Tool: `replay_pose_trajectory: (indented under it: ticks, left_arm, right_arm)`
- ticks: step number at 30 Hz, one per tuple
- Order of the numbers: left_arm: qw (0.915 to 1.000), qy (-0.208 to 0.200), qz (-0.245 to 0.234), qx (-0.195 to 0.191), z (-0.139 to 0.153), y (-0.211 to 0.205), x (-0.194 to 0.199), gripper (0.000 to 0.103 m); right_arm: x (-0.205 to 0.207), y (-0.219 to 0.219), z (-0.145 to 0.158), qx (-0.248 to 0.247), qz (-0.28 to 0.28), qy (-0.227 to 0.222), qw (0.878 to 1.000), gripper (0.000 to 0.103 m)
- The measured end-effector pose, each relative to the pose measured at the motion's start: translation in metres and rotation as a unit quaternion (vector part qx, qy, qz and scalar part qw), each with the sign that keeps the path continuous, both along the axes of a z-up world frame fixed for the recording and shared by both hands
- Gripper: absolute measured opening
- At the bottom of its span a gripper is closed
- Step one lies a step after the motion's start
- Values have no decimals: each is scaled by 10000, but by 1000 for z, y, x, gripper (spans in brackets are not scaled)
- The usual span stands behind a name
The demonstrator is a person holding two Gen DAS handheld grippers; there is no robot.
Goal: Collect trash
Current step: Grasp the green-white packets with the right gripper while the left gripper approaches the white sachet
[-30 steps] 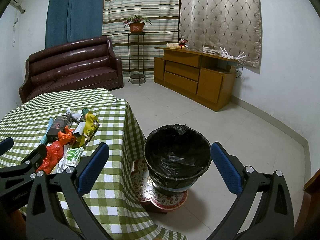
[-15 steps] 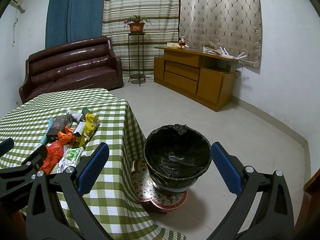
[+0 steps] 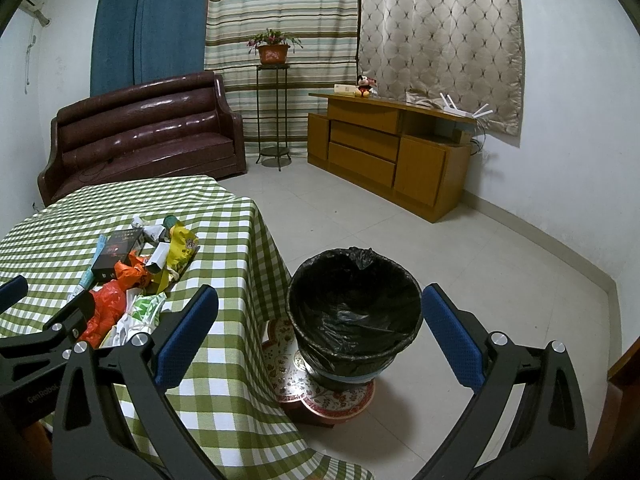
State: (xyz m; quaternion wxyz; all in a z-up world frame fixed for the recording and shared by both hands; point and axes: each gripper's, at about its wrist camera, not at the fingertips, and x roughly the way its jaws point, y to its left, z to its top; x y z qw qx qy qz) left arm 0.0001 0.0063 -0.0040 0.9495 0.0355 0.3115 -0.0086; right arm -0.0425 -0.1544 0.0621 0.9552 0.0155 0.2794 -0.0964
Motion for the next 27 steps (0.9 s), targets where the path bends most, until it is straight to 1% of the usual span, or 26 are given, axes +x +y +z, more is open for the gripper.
replay_pose_trajectory:
  ticks: [4, 5, 8, 13, 15, 17, 18, 21, 24, 27]
  left_arm:
    - [10000, 64, -43, -28, -4, 5, -3, 97]
    - [9999, 89, -43, -40, -6, 6, -3, 97]
    - [9999, 165, -36, -4, -10, 9, 1, 97]
    - [9996, 227, 134, 86, -12, 30, -2, 96]
    - [9994, 262, 228, 89, -13, 43, -5, 96]
    - [9990, 293, 319, 106, -13, 56, -7, 96]
    - [9988, 300, 359, 110, -14, 61, -8, 96]
    - [9981, 388, 474, 80, -17, 79, -13, 96]
    - [9978, 459, 471, 8, -16, 90, -14, 96]
    - [9979, 479, 435, 24, -13, 96, -14, 93]
  right_arm:
    - [1, -1, -9, 40, 48, 55, 10000, 99]
    - [4, -1, -5, 42, 63, 71, 9999, 99]
    - [3, 3, -10, 67, 111, 150, 9998, 99]
    - [5, 6, -11, 146, 232, 272, 9993, 99]
    - [5, 7, -13, 158, 260, 352, 9989, 95]
    - [8, 9, -14, 185, 292, 414, 9985, 85]
    - [9, 11, -16, 207, 315, 457, 9982, 84]
    - [15, 18, -21, 248, 391, 541, 9975, 82]
    - [19, 28, -22, 226, 487, 545, 9971, 80]
    - [22, 35, -23, 223, 565, 540, 9967, 80]
